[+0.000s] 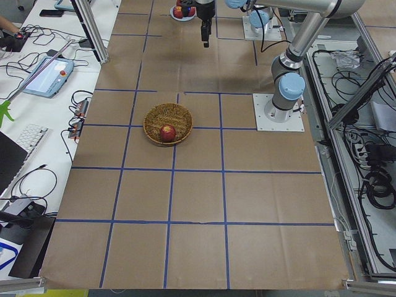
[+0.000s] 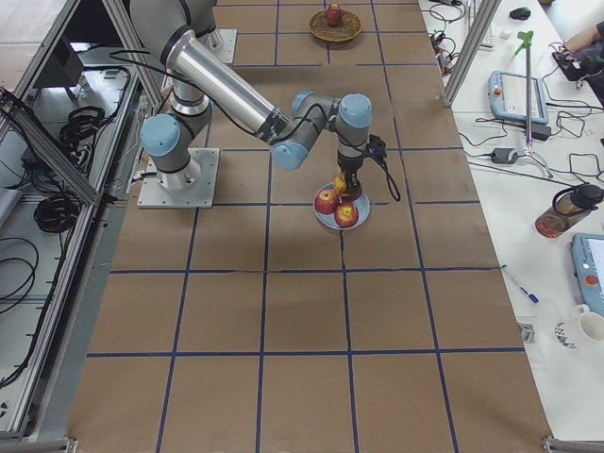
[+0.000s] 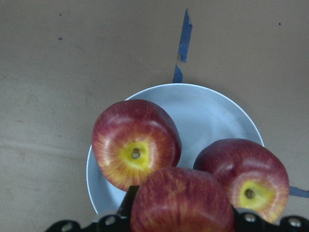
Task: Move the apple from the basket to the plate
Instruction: 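Lower the apple onto the plate beside the other apples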
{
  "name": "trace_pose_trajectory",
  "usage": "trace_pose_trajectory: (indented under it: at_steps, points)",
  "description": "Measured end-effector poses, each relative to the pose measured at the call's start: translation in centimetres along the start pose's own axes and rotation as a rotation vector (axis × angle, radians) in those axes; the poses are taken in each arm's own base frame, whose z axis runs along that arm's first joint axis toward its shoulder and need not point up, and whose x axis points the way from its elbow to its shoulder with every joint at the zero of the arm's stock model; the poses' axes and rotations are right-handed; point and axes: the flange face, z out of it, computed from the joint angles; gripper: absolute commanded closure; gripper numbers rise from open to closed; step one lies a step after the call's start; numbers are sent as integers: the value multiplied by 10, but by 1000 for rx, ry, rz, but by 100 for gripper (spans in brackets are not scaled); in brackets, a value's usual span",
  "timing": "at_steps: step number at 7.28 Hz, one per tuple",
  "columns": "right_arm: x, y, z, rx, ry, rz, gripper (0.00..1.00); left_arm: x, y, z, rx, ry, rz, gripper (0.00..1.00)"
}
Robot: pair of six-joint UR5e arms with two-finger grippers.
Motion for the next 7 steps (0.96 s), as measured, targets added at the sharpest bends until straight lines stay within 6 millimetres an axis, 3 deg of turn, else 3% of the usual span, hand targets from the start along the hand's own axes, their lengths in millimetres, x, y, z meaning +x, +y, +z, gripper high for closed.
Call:
trace_pose_trajectory:
  at_steps: [2, 5, 6, 7]
  points:
    - [15, 5, 10, -10, -7, 28, 63, 0, 0, -1, 4, -1, -2, 1]
    - [17, 6, 3, 8, -11, 39, 63, -1, 0, -2, 13, 2, -4, 1]
    - [15, 4, 4, 21, -29, 39, 27, -1, 0, -2, 14, 2, -4, 1]
    - [14, 2, 6, 27, -41, 38, 0, -1, 2, -2, 14, 1, -5, 1]
